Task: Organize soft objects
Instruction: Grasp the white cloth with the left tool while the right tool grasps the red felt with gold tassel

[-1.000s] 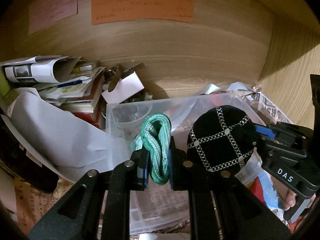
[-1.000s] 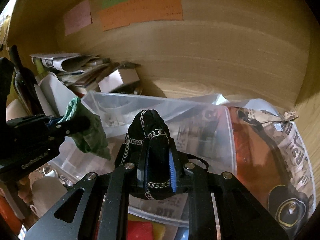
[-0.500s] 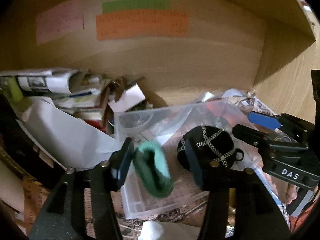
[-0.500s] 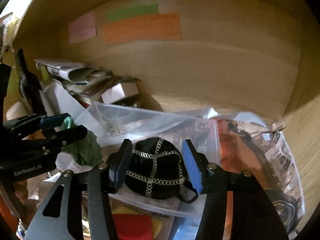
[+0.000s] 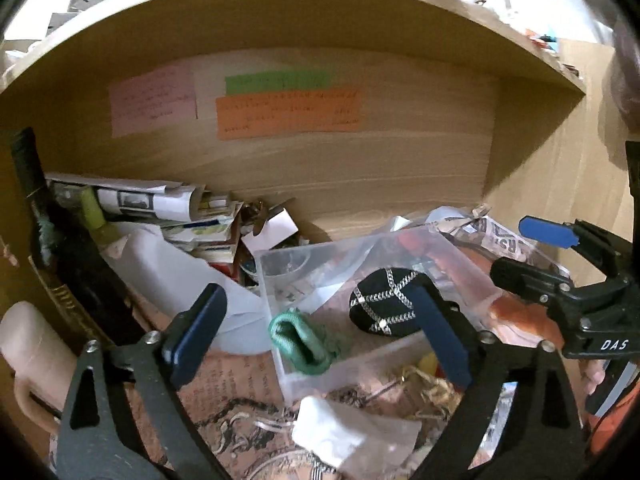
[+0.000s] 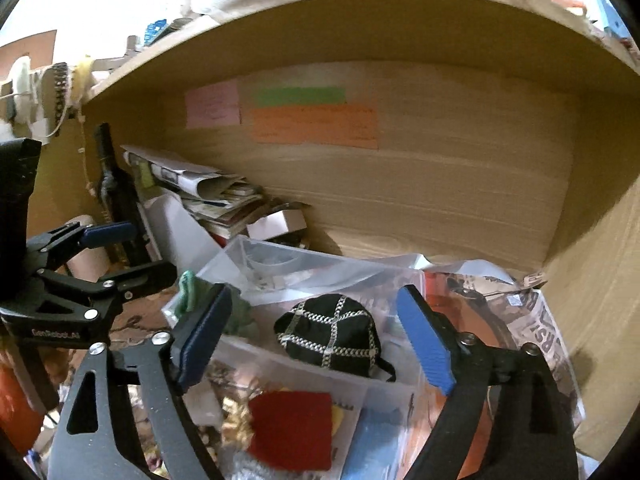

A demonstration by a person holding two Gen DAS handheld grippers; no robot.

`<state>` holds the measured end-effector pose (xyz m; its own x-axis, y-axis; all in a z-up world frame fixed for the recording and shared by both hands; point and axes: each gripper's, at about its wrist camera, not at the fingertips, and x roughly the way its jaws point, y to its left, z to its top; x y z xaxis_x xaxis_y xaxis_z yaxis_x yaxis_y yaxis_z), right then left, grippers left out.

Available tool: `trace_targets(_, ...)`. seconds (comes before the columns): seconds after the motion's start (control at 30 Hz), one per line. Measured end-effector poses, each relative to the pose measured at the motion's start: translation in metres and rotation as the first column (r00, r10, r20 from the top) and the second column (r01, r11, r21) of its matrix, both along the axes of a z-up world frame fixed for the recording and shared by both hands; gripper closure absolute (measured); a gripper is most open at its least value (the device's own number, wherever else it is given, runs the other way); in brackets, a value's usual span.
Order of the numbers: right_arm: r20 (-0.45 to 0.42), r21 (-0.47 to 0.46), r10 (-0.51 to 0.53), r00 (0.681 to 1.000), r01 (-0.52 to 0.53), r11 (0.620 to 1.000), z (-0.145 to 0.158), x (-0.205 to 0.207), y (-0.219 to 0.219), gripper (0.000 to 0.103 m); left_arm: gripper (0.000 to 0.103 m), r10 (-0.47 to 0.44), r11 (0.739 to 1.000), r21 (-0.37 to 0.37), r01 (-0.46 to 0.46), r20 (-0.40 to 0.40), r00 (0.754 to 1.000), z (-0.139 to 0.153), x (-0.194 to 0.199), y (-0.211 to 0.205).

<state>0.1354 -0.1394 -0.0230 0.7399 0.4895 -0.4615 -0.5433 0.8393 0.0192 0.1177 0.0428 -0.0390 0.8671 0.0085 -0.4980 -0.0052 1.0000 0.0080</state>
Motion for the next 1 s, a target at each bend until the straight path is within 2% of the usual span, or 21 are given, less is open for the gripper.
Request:
trace_targets(0.17, -0.023, -0.009, 0.009, 1.0, -0.009, 1.0, -0.012, -0.013, -0.001, 0.018, 0.004, -0.006, 1.0, -0.006, 0.005, -0.038, 0.999, -0.012, -0.012, 0.004)
trace_targets(0.37, -0.105, -0.019, 0.017, 0.994, -0.019, 1.0, -0.037, -0.019, -0.002, 0.018, 0.004, -0.006, 1.0, -0.028, 0.002, -0.11, 0.994, -0.038, -0.02, 0.006)
trace_targets(0.7, -0.242, -0.075, 0.057, 0.969, -0.077, 0.994, -0.08, -0.016, 0.011, 0.018, 0.004, -0.041, 0.996, -0.087, 0.021, -0.237, 0.971, -0.084, -0.018, 0.0)
trace_targets(0.9, -0.311, -0.086, 0.049, 0.949, -0.079, 0.993, -0.097, -0.005, 0.007, 0.018, 0.004, -0.056, 0.994, -0.107, 0.028, -0.27, 0.961, -0.099, -0.012, -0.002)
trace_targets(0.97, -0.337, -0.072, 0.048, 0.94, -0.077, 0.994, -0.102, -0.001, 0.005, 0.018, 0.011, -0.062, 0.992, -0.124, 0.029, -0.268, 0.961, -0.102, -0.011, -0.002)
trace_targets(1.0, -0.344, -0.07, 0.046, 0.938, -0.074, 0.995, -0.103, 0.001, 0.004, 0.018, 0.02, -0.066, 0.991, -0.129, 0.032, -0.27, 0.96, -0.103, -0.009, -0.003)
